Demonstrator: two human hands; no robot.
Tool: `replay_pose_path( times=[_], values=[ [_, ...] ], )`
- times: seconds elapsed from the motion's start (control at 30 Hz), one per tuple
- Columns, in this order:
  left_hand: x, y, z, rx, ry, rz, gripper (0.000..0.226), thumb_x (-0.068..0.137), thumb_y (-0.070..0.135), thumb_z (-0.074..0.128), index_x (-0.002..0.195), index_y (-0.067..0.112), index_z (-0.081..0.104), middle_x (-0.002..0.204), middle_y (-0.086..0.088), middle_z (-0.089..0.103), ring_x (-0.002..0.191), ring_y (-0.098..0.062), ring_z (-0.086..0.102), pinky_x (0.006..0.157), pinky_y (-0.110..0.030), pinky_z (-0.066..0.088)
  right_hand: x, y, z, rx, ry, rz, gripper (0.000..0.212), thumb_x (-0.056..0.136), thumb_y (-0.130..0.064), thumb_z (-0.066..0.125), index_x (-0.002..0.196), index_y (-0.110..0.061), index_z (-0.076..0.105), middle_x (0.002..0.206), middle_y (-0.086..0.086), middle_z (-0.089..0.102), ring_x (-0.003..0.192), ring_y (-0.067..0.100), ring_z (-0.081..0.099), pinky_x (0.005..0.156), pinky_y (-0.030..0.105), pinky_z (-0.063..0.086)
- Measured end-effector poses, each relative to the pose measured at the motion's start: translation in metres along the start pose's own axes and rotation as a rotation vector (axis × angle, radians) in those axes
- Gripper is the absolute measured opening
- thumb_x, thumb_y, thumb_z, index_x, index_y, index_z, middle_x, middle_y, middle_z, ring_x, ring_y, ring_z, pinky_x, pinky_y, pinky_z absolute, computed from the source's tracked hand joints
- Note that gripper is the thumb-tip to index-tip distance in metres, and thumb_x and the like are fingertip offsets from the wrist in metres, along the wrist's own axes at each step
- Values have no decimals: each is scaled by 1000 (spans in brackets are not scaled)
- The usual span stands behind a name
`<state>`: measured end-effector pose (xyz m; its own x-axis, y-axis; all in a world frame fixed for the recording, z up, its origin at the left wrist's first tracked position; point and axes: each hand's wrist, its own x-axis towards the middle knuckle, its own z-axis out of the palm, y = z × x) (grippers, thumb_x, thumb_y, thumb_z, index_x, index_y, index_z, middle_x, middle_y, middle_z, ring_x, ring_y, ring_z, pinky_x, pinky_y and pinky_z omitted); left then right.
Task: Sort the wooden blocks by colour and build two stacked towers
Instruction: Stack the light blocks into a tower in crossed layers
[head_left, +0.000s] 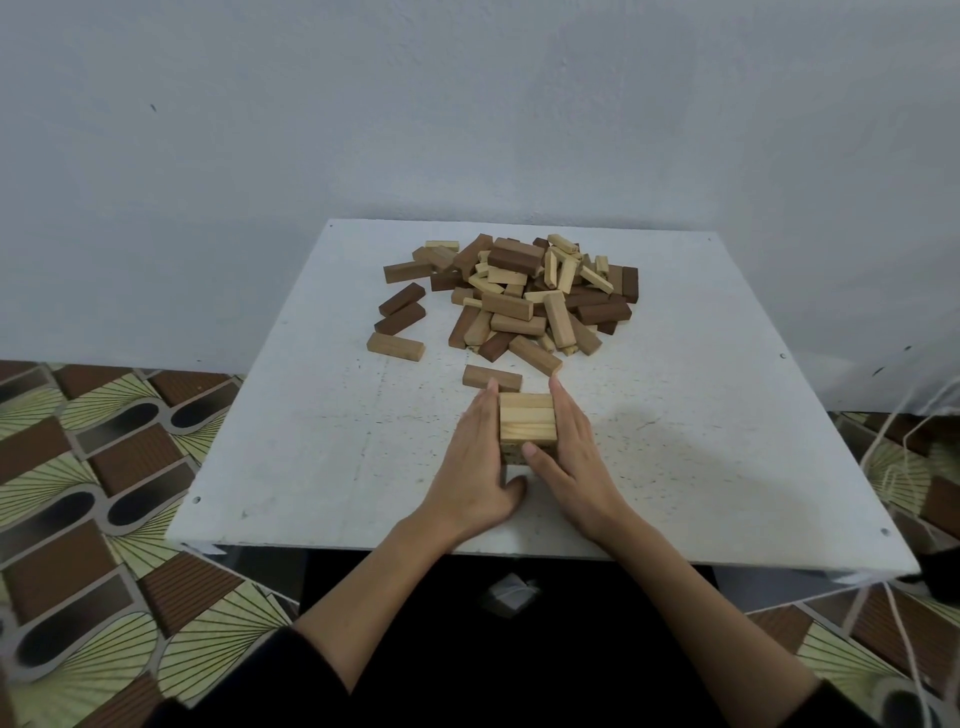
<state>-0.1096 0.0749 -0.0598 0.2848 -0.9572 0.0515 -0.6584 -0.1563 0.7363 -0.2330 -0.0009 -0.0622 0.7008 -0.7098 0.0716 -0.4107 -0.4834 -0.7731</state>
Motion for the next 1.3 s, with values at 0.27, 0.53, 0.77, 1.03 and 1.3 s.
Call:
replay_pose_path(
  times=[0.27, 0.53, 0.77, 1.03, 1.3],
  values=[
    [-3, -5, -9, -166, -34, -53, 104, 82, 17, 68, 151, 22, -10, 157, 6, 4, 142, -4, 5, 117, -32, 16, 0, -4, -10, 111, -60, 12, 107, 70, -68, 44, 149, -20, -9, 157, -9, -7, 139, -1, -4, 114, 28, 5],
    [18, 3, -50, -101, -165, -4, 116, 69, 30, 84, 151, 23, 3, 140, 9, 38, 122, -7, 40, 103, -29, 37, 16, -14, -46, -35, -129, -101, 101, 72, -23, 79, 140, -37, 5, 143, -3, 28, 119, 11, 31, 98, 29, 33],
    [28, 16, -56, -102, -208, 22, 111, 69, 22, 84, 151, 24, 9, 123, 4, 46, 111, -10, 49, 94, -28, 45, 30, -18, -48, -253, -172, -171, 104, 68, -30, 81, 148, -18, 16, 132, 2, 47, 108, 13, 34, 88, 29, 38],
    [28, 17, -55, -77, -188, 40, 105, 73, 14, 80, 151, 23, 10, 114, 4, 49, 104, -9, 52, 89, -23, 45, 33, -14, -45, -252, -157, -194, 93, 70, -17, 78, 145, -17, 23, 121, 1, 53, 98, 11, 33, 79, 24, 33],
    [29, 17, -54, -72, -191, 30, 105, 74, 10, 79, 151, 23, 8, 114, 3, 48, 105, -10, 51, 90, -25, 45, 34, -15, -45, -266, -152, -203, 92, 71, -19, 79, 145, -15, 24, 118, 2, 53, 99, 13, 34, 79, 25, 35]
  ],
)
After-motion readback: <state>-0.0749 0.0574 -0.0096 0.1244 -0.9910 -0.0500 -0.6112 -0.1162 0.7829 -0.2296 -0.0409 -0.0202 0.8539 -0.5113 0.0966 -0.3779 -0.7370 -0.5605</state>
